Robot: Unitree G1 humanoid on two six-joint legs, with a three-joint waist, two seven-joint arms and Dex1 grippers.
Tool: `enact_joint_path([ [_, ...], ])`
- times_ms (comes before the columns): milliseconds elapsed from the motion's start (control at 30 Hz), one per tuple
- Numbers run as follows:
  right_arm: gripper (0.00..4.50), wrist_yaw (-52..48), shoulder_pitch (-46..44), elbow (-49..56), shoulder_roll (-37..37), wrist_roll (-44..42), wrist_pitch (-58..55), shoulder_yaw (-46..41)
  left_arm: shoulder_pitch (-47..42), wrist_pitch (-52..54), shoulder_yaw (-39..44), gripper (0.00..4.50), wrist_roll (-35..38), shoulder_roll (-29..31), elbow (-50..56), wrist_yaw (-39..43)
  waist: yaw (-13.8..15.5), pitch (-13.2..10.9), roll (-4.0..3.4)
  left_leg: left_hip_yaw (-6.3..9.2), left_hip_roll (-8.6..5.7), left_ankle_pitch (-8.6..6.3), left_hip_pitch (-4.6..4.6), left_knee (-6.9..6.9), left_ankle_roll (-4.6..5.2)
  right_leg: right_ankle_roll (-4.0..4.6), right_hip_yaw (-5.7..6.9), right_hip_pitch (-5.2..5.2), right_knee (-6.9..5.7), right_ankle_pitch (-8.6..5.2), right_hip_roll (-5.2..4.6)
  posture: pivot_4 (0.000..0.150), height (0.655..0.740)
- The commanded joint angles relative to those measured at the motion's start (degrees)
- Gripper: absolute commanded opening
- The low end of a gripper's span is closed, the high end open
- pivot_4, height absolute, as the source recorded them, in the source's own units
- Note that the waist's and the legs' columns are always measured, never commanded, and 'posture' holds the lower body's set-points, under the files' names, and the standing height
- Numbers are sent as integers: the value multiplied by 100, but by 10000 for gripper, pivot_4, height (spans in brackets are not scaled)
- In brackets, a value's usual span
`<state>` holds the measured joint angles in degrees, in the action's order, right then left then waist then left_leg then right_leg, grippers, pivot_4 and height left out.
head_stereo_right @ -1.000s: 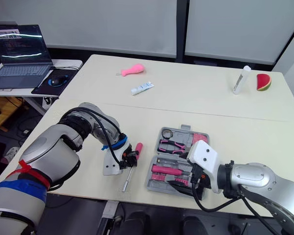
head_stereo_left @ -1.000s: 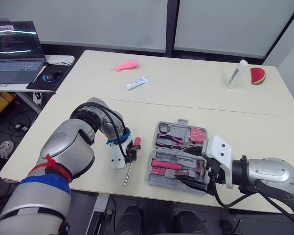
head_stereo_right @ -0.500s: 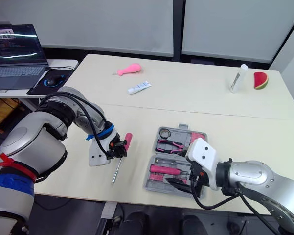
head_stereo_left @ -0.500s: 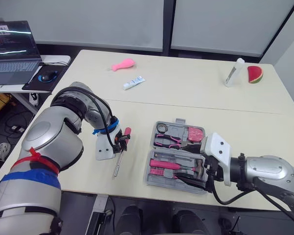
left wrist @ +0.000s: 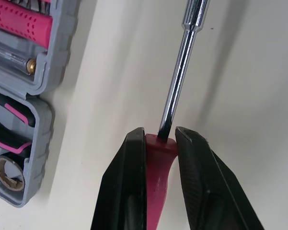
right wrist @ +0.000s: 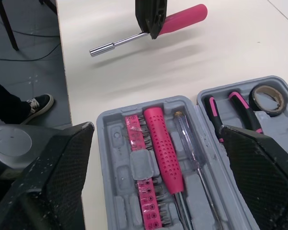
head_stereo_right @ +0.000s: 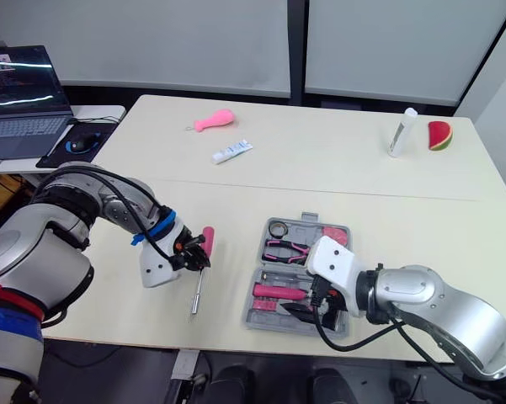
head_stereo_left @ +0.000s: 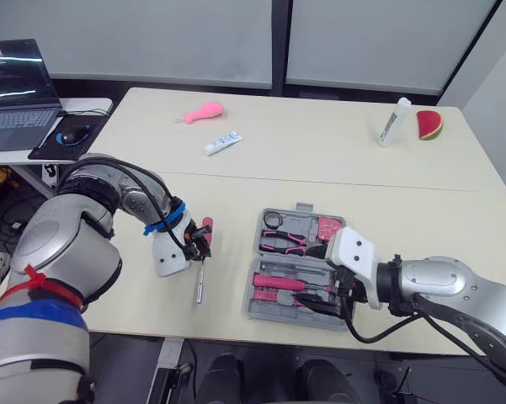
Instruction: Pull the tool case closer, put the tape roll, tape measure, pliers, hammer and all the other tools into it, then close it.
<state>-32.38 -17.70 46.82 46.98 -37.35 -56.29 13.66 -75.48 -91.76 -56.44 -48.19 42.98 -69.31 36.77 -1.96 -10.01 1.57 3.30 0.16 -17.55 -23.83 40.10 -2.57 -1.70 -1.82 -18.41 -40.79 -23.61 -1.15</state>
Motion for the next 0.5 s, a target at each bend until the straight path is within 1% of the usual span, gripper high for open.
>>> enact_joint_path([
  [33,45000,-108,-141,52,-30,83,35,65,19,-74,-64,5619,96,169,245,150,0,0,0,1,0,1,0,1,0,0,0,0,0,0,0,1500,7400],
  [133,45000,-133,-190,24,-60,126,22,133,19,-45,61,5619,178,122,173,216,1,0,0,2,0,3,1,4,0,0,1,-1,0,0,-1,1500,7400],
  [233,45000,-130,-250,9,-133,154,-32,188,87,167,268,5619,569,20,-2,320,0,0,0,3,-1,3,0,6,0,0,2,-2,-4,0,-1,1500,7400],
  [333,45000,-95,-301,-9,-226,201,-90,249,275,288,467,5619,1128,3,-114,549,-6,0,0,3,-1,3,1,7,0,0,3,-6,-7,0,-4,1500,7400],
  [400,45000,-80,-325,-20,-284,240,-122,273,416,408,574,5619,1562,8,-157,865,-30,0,-1,3,0,3,1,7,0,0,3,-10,-11,0,-5,1500,7400],
  [500,45000,-70,-374,-66,-364,314,-152,341,820,911,775,5619,2528,185,61,1715,-88,1,-1,4,3,4,1,7,-2,0,4,-20,-21,0,-7,1500,7400],
])
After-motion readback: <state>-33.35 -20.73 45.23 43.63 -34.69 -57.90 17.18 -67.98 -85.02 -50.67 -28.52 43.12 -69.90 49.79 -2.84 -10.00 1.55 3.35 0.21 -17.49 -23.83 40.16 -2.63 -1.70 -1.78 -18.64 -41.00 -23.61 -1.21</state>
